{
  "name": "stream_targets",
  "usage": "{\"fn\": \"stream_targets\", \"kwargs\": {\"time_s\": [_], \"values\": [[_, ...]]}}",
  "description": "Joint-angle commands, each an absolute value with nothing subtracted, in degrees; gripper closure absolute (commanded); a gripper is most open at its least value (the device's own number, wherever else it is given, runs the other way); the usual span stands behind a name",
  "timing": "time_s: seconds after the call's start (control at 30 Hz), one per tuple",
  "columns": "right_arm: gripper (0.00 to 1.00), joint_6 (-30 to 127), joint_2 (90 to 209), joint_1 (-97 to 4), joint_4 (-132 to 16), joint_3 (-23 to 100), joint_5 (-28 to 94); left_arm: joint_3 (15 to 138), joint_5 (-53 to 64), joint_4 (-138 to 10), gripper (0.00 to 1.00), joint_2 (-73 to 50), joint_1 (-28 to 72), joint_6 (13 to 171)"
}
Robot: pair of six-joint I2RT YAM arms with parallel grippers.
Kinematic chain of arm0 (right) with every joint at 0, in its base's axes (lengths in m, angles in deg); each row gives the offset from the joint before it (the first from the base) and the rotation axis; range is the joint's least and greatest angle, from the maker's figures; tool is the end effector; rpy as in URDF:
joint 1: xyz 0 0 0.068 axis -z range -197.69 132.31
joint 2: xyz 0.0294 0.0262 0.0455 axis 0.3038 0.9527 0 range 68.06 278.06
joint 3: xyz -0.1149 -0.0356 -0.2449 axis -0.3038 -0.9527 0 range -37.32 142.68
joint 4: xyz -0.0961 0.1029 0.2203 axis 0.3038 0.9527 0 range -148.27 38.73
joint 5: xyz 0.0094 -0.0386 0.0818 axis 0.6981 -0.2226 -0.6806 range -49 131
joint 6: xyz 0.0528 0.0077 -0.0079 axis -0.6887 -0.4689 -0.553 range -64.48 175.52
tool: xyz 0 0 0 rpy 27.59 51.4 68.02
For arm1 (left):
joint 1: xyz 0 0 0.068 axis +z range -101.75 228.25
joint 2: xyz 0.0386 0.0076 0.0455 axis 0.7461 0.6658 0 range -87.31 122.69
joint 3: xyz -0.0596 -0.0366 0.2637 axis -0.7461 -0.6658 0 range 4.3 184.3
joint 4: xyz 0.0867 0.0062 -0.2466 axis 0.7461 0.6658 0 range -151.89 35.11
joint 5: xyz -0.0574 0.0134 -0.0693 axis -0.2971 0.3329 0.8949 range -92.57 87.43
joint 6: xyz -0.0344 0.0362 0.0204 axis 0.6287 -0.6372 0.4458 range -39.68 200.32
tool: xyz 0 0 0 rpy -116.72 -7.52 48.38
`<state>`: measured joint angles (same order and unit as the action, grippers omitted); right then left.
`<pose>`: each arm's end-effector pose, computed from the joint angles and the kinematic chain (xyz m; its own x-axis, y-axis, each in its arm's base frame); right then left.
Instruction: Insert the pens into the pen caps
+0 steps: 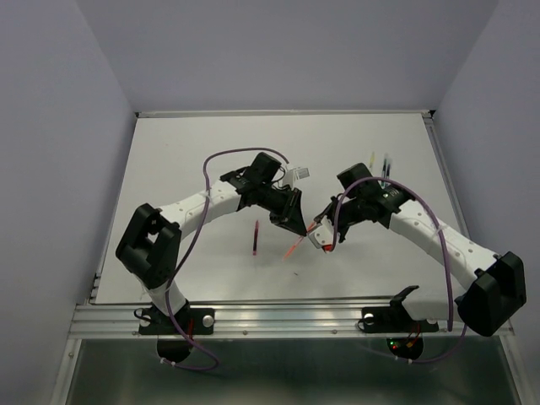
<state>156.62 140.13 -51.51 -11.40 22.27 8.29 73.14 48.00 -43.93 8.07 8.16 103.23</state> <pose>0.1919 0.1518 0.2809 0.8218 -0.4434 -0.3579 -0.5671 -0.5750 -0.5897 0.2575 -0.2528 0.2527 -0.8172 0.3648 -0.4462 0.5562 0.2964 -0.7764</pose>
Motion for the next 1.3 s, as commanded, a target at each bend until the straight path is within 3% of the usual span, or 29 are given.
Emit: {"fn": "stream_targets", "kwargs": {"time_s": [0.0, 0.33, 0.63, 0.77, 0.87, 1.27], "values": [[0.99, 159.1, 141.2, -52.0, -6.2, 24.8, 6.6, 75.6, 48.1, -45.3, 1.0, 7.8, 8.1, 103.4], [0.99, 159.6, 140.7, -52.0, -8.9, 24.0, 0.7, 81.6, 40.2, -42.6, 1.0, 9.7, 8.1, 104.5], [0.99, 149.7, 144.8, -52.0, -16.3, 25.7, 1.0, 89.2, 32.6, -39.7, 1.0, 12.4, 8.4, 106.0], [0.99, 138.7, 142.2, -52.0, -33.5, 21.9, -4.5, 90.9, 27.1, -38.6, 1.0, 13.2, 8.4, 104.8], [0.99, 138.1, 140.1, -52.0, -37.7, 18.4, -6.5, 91.0, 23.2, -39.8, 1.0, 13.2, 8.6, 104.0], [0.99, 138.5, 137.3, -52.0, -38.0, 17.1, -12.4, 86.0, 28.2, -49.6, 1.0, 13.9, 9.1, 103.7]]}}
